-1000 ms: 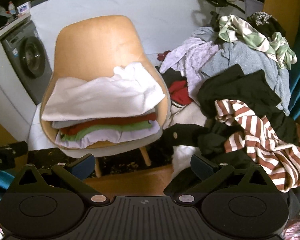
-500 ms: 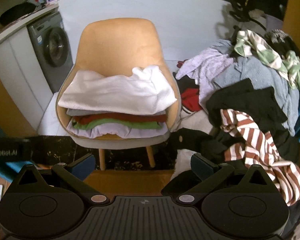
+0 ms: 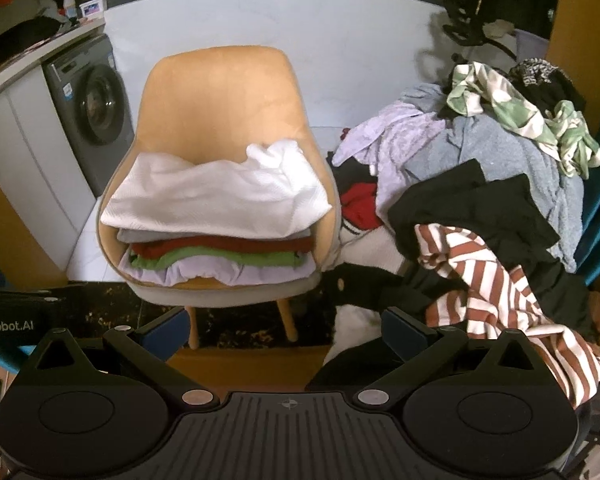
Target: Fold clothes
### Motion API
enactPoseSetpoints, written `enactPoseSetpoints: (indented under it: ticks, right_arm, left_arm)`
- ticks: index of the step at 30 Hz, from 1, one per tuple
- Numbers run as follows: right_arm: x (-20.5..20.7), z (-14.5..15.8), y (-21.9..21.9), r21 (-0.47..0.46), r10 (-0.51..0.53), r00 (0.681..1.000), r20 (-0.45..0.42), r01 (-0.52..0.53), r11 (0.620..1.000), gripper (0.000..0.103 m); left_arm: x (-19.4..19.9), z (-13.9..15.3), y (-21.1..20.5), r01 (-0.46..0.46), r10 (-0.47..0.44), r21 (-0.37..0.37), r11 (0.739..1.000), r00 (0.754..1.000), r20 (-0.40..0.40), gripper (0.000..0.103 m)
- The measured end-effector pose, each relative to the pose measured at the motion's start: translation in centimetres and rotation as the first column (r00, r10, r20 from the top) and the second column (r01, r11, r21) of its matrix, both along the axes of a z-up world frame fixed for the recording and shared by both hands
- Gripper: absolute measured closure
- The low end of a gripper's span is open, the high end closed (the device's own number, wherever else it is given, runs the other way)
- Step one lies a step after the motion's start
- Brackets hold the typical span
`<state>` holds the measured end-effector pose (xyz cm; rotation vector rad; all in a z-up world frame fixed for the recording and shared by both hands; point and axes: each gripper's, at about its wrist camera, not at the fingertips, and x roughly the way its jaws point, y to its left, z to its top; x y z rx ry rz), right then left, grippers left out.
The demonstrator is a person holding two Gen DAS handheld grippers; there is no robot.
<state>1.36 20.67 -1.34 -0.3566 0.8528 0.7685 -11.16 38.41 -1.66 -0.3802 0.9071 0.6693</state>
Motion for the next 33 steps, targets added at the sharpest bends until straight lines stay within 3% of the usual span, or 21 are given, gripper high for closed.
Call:
enactPoseSetpoints:
  ticks: [5,33]
  right_arm:
    - [-0.2,0.7,0.4,0.024,0.018,0.999,0.036,-0.019,1.0,0.001]
    - [1.0,0.4,0.1,0.021,-0.029,0.999,0.023,0.028,0.999,0.001]
  left_arm:
    - [0.3,0.2,0.3,-0.006,0.006,-0.001,1.0,1.0,0.006,0.0]
    - [2.1,0.4,0.0,0.058,-0.059,0.033,0.998,0.998,0.004,0.0]
